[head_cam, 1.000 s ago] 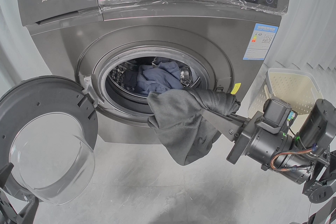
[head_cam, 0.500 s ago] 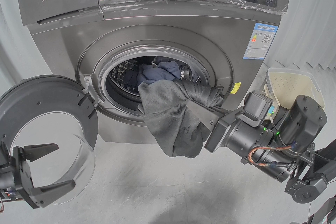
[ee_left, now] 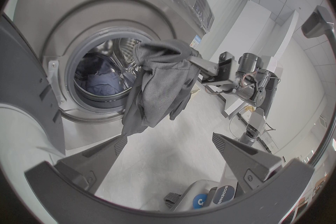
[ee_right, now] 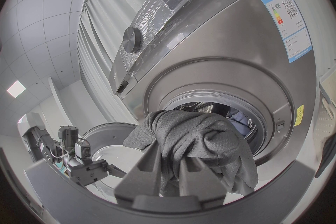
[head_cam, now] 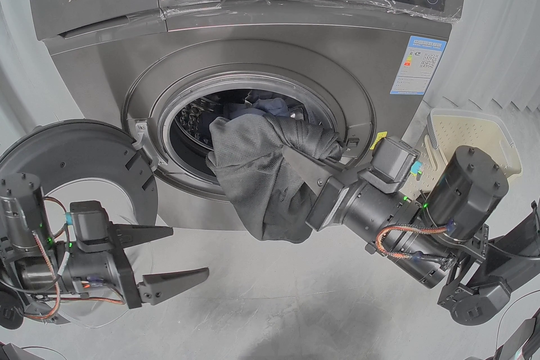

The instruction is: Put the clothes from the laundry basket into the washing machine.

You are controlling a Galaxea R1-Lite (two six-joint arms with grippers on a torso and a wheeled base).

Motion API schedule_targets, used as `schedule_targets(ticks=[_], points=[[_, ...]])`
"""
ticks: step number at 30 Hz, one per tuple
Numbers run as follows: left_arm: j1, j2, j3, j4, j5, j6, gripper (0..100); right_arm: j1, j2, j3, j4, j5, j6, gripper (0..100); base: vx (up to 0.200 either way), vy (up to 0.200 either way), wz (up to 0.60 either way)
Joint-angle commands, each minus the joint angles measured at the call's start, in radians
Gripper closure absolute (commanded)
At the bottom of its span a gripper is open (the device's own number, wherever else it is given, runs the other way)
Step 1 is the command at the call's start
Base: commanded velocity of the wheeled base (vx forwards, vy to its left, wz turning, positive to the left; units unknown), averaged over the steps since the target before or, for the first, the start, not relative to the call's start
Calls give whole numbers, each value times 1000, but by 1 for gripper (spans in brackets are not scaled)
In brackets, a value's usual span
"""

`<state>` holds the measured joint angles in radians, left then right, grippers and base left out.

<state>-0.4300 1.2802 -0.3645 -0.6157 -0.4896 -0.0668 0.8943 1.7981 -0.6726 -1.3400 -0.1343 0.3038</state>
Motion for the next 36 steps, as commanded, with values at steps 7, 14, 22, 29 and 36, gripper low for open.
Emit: schedule_targets(ticks=[7,14,22,29,36], points=[[-36,277,-77,-125,2,-1,0,22,15,-12,-4,-2,8,100,0,0,0],[-39,367,-133,-153,3,-4,0,25,15,-10,-15,-2,8,100,0,0,0],[-61,461,-195,-188,9,-16,0,29,21,-10,-16,-4,9,100,0,0,0],[-70,539,-235,-237,45,-22,0,35,21,-5,-16,-4,9,100,0,0,0],[-79,602,-264,-311,75,-25,0,35,20,-1,-16,-4,9,100,0,0,0]])
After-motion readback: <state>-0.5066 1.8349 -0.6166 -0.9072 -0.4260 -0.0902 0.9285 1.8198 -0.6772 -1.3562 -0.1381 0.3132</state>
